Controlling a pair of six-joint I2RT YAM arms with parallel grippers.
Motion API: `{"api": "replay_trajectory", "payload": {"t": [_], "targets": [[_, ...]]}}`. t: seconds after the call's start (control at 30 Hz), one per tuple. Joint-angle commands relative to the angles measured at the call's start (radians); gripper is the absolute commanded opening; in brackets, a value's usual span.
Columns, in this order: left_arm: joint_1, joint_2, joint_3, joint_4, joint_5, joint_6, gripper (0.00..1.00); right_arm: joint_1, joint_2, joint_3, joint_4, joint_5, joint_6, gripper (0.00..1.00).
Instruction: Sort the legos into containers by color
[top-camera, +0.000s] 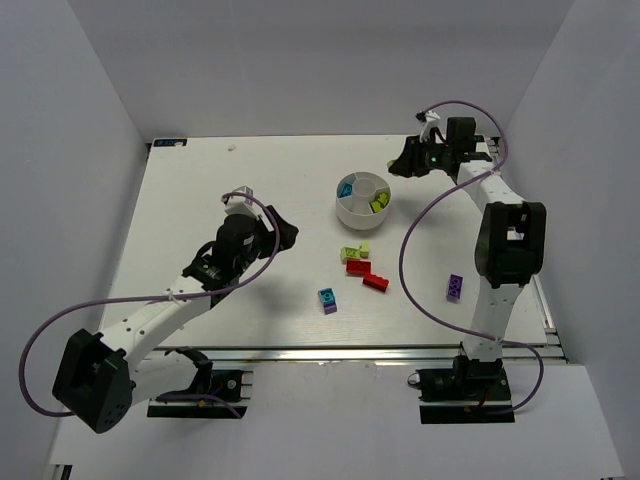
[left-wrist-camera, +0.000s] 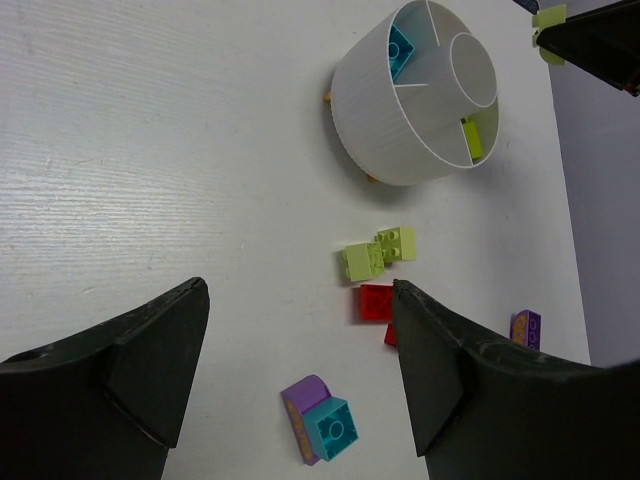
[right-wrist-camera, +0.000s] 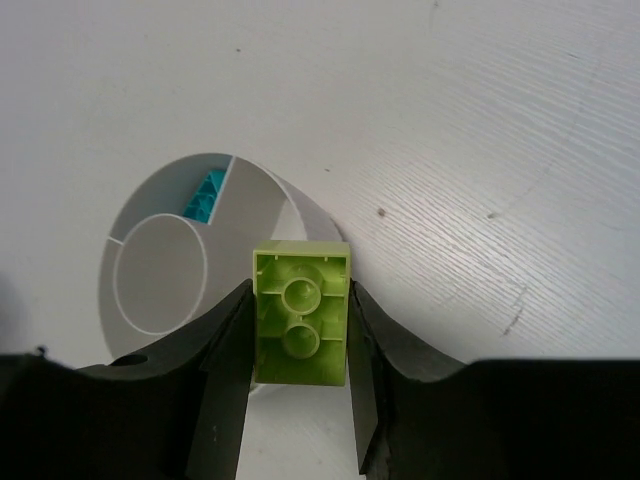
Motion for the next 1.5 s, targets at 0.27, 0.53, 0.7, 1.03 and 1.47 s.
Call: {"api": "replay_trajectory", "payload": {"t": [0.27,0.53,0.7,1.03,1.47], "targets": [[0.006,0.008,0.039,0.014,0.019,0.000,0.83,0.048,0.041,0.071,0.059,-0.092,0.100,0.11],[0.006,0.012,0.036,0.015,0.021,0.000,0.83,0.064,0.058,0.069,0.058,-0.069,0.081,0.24],[0.006,0.014,0.036,0.015,0.021,0.000,0.83,0.064,0.064,0.066,0.053,-0.049,0.067,0.32],[0.006,0.012,0.034,0.017,0.022,0.000,0.83,0.072,0.083,0.057,0.048,-0.044,0.067,0.47],[0.006,0.058,0.063,0.049,0.091,0.014,0.82,0.072,0.064,0.065,0.045,-0.046,0.035,0.55]]}}
